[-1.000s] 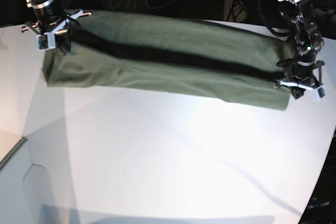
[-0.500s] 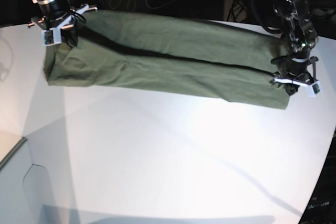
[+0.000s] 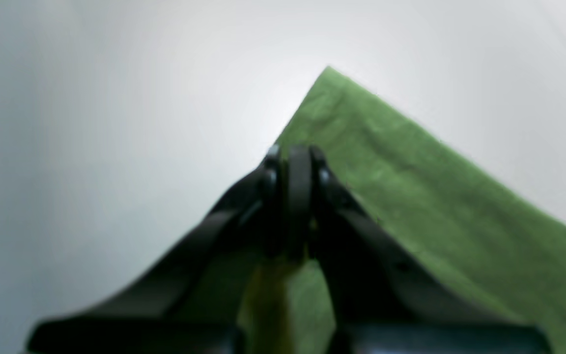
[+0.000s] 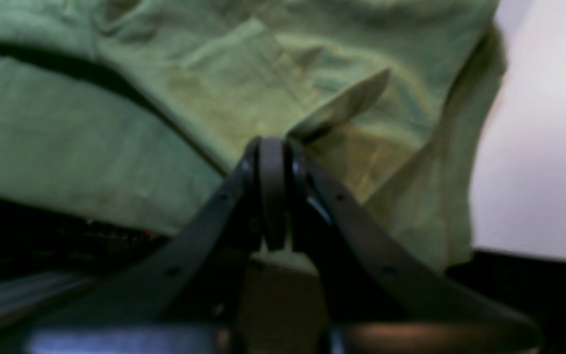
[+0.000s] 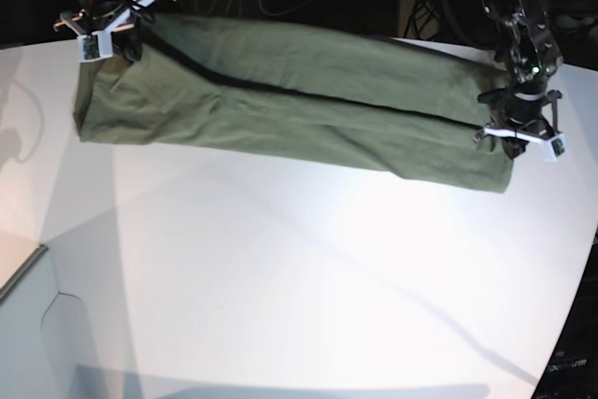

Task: Layout the t-shirt on the table in an organized manner, then fold the t-shirt properly
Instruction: 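Lower the folded strip with both grippers and straighten it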

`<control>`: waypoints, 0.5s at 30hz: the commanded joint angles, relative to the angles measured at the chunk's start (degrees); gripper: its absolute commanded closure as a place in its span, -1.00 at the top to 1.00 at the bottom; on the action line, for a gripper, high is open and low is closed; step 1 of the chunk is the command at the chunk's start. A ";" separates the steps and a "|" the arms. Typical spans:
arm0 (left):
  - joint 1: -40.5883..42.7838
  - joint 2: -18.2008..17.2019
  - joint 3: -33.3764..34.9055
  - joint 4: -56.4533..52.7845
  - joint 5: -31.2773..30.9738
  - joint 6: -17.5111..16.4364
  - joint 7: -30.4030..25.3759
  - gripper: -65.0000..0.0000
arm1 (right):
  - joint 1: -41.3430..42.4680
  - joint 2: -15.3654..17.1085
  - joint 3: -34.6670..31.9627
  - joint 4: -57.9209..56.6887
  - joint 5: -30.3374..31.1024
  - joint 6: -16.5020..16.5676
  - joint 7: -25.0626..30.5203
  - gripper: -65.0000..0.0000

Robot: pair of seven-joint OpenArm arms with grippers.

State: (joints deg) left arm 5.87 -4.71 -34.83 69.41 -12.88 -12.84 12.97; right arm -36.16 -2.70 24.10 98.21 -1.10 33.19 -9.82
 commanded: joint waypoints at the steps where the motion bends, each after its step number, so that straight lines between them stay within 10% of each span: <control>1: -0.37 -0.52 -0.12 0.79 -0.26 -0.21 -1.41 -1.00 | 0.78 0.37 0.30 -0.59 0.71 0.88 1.34 -1.00; 15: 0.86 -0.61 -0.12 0.44 0.01 -0.21 -0.88 -0.82 | 11.85 6.17 -0.05 -19.93 0.71 0.88 1.25 -1.00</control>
State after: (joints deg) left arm 7.14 -4.75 -34.79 68.99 -12.67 -12.86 13.26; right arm -24.29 2.98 23.90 78.32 1.45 34.17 -6.07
